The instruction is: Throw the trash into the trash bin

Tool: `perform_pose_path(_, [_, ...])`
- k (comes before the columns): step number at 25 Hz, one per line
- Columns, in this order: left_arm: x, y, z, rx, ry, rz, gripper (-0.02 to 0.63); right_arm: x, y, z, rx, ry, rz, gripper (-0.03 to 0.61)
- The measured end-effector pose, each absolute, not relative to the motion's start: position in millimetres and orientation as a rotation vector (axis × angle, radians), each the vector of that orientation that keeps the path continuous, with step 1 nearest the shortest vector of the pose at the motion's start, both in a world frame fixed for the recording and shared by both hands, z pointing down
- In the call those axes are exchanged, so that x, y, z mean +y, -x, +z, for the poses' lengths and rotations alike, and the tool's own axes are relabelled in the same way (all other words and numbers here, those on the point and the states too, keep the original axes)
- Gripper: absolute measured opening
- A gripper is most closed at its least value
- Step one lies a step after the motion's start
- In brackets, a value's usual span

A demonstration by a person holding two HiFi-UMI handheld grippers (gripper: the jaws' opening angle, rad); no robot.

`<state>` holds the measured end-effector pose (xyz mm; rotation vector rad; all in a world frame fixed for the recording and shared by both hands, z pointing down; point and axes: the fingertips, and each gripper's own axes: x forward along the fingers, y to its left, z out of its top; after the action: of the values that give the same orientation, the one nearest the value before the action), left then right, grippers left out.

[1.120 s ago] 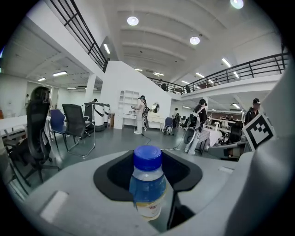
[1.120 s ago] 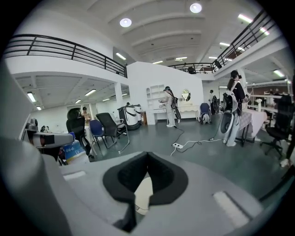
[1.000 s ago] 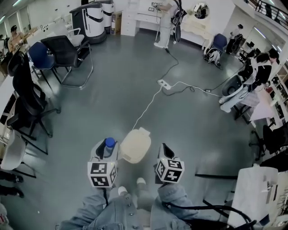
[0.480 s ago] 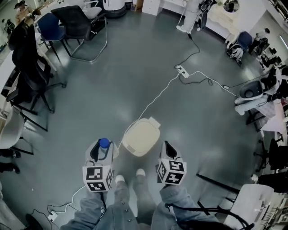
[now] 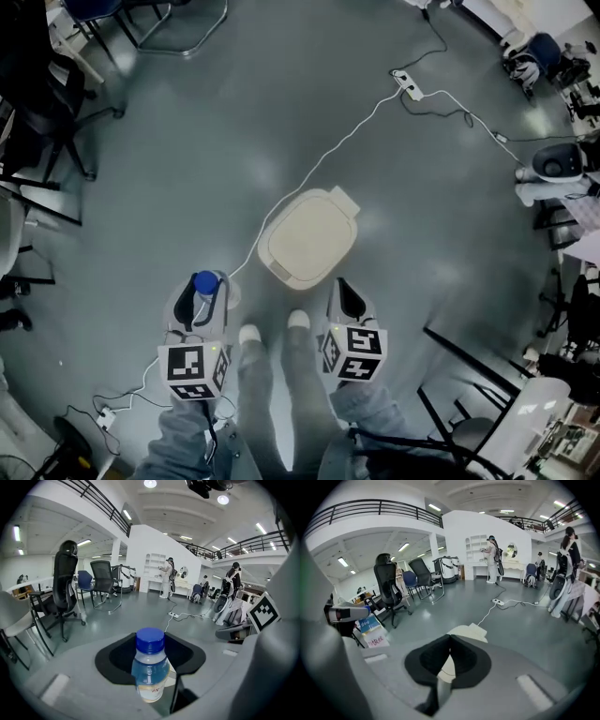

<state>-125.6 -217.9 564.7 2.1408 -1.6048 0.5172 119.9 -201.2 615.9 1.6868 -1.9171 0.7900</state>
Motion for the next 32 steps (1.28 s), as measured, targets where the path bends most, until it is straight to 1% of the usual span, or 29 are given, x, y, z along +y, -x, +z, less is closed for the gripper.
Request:
perform_pose_path(4, [-212.1, 133.4, 609.5, -1.592, -2.11, 0.55, 0.197, -186.3, -110.6, 659.7, -1.876, -1.662, 0.843, 0.003])
perform_pose_path(10, [-209.9, 144.6, 640.0, -1.628, -2.09, 0.531, 0.197, -192.8, -98.4, 695.6, -1.889, -1.642, 0.833, 0.003])
perform_pose_path(17, [-188.2, 161.8, 658.4, -1.623, -2.063, 0.551, 0.198, -193.2, -62.2, 730.4, -1.925, -1.601, 0.902, 0.003])
perform_pose_path(23, [-181.3, 187.6, 666.5, -1.647, -2.05, 0.579, 0.198, -192.2, -34.8, 771.2, -1.911, -1.561, 0.863, 0.003])
perform_pose_path(32, [-168.2, 224.6, 684.7, -1.671, -2.026, 0.637, 0.198, -195.0, -15.4, 823.1, -1.859, -1.541, 0.841, 0.003])
